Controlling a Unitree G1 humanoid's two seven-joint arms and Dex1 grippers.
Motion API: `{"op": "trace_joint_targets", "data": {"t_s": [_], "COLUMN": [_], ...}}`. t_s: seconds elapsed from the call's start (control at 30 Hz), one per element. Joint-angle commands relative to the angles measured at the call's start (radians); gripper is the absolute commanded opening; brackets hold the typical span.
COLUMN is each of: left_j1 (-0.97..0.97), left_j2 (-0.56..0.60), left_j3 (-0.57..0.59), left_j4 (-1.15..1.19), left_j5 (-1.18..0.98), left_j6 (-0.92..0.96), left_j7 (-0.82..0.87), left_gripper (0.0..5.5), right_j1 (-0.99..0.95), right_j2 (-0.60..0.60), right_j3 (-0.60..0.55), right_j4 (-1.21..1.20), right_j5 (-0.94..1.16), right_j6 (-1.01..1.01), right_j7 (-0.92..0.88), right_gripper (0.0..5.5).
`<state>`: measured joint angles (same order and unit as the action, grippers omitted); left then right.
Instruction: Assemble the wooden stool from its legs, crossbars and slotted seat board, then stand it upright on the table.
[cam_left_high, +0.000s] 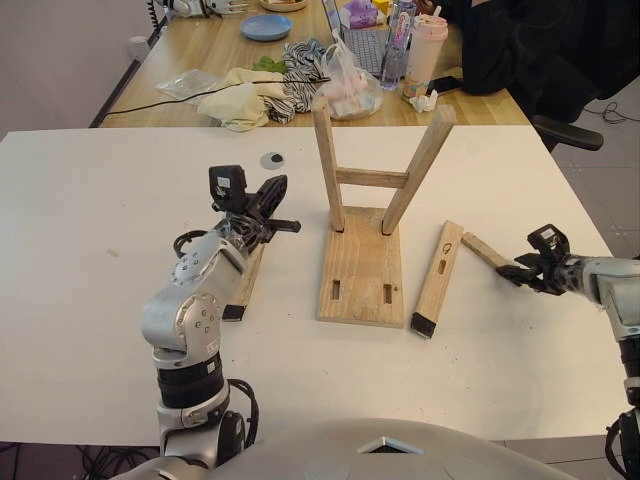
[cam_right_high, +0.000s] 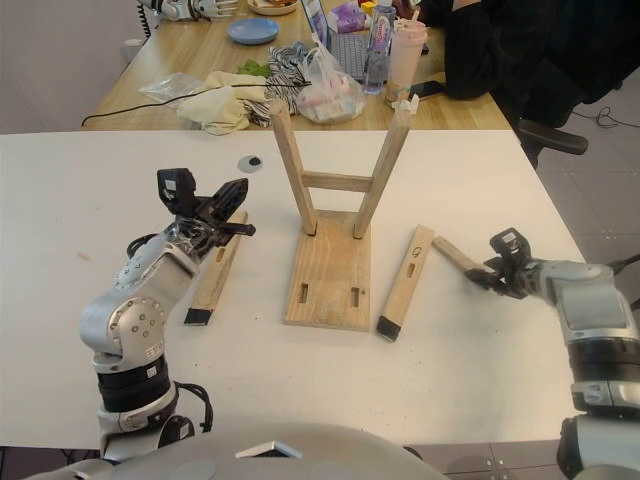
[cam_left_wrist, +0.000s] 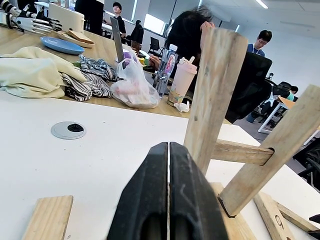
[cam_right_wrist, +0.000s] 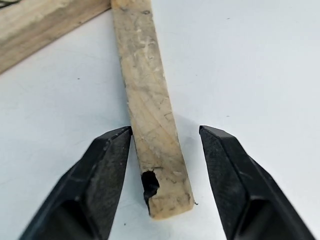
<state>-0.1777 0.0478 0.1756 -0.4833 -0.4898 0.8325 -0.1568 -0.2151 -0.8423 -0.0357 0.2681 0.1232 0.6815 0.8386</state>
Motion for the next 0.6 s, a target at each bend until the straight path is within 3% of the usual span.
{"op": "trace_joint_targets", "data": {"t_s": [0.03, 0.17, 0.3, 0.47, 0.6], "left_j1": [-0.006, -0.03, -0.002, -0.046, -0.118], "left_j2": [-0.036, -0.102, -0.096, -0.106, -0.092], "left_j3": [0.009, 0.076, 0.0, -0.007, 0.007], "left_j4": [0.014, -0.006, -0.008, -0.017, -0.033], "left_j5": [-0.01, -0.141, -0.16, -0.288, -0.408], "left_j6": [-0.034, -0.104, -0.125, -0.143, -0.154], "left_j7": [0.043, 0.025, -0.013, -0.067, -0.085], "left_gripper": [0.0, 0.0, 0.21, 0.96, 1.54], "right_j1": [0.016, 0.08, 0.056, -0.234, -0.453], "right_j2": [-0.039, -0.045, -0.002, 0.067, 0.186], "right_j3": [0.044, 0.077, 0.033, -0.128, -0.127], "right_j4": [0.035, 0.076, 0.11, 0.279, 0.021], "right_j5": [0.005, -0.014, -0.016, -0.013, 0.123], "right_j6": [0.025, 0.0, -0.056, -0.447, -0.566], "right_j7": [0.086, 0.126, 0.049, -0.222, -0.182], "right_gripper": [2.25, 1.63, 1.29, 1.29, 1.29]}}
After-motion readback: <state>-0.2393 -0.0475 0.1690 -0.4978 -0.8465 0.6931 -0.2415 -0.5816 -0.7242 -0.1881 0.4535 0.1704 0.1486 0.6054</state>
